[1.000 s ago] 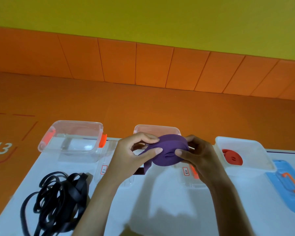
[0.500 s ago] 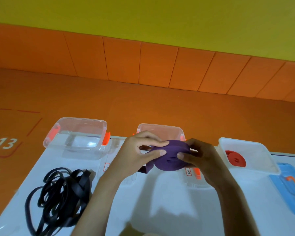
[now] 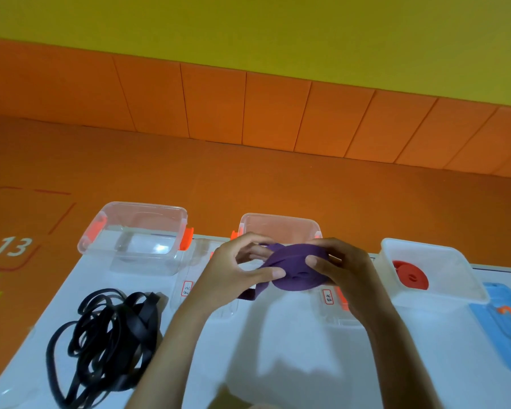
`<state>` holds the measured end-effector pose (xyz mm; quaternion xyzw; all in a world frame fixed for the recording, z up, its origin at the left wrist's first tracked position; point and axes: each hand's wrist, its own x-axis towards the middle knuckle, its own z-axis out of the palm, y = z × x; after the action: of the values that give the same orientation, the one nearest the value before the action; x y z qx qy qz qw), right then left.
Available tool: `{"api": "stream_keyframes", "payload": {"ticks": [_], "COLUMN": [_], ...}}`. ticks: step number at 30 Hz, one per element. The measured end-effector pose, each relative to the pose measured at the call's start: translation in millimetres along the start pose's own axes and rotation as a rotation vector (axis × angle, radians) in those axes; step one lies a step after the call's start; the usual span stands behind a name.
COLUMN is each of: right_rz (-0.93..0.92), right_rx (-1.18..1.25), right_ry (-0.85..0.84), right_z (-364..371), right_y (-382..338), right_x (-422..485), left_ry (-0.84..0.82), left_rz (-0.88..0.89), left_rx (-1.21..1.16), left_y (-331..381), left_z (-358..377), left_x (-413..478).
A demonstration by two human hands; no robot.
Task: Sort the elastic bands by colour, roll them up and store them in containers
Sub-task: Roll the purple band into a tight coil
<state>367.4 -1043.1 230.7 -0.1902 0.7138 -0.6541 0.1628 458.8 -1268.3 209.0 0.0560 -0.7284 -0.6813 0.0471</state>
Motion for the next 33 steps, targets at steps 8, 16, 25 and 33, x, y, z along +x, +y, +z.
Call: {"api": "stream_keyframes", "payload": {"ticks": [8, 16, 25, 33], "right_rz": [0.132, 0.198, 0.071, 0.019], "right_rx": [0.191, 0.227, 0.068, -0.019], "right_ry": [0.242, 0.304, 0.198, 0.205], "right_z": [-16, -17, -4, -12], "right_y": [13, 27, 25, 22], "right_x": [3, 2, 6, 6], "left_ry": [-0.249, 0.04, 0.647, 0.607], "left_rz": [-0.162, -0.101, -0.063, -0.039], "left_rx": [-0.024, 0.058, 0.098, 0.187], "left_y": [-44, -73, -82, -108], "left_z": [-44, -44, -4, 15], "left_x": [-12, -2, 11, 11]}}
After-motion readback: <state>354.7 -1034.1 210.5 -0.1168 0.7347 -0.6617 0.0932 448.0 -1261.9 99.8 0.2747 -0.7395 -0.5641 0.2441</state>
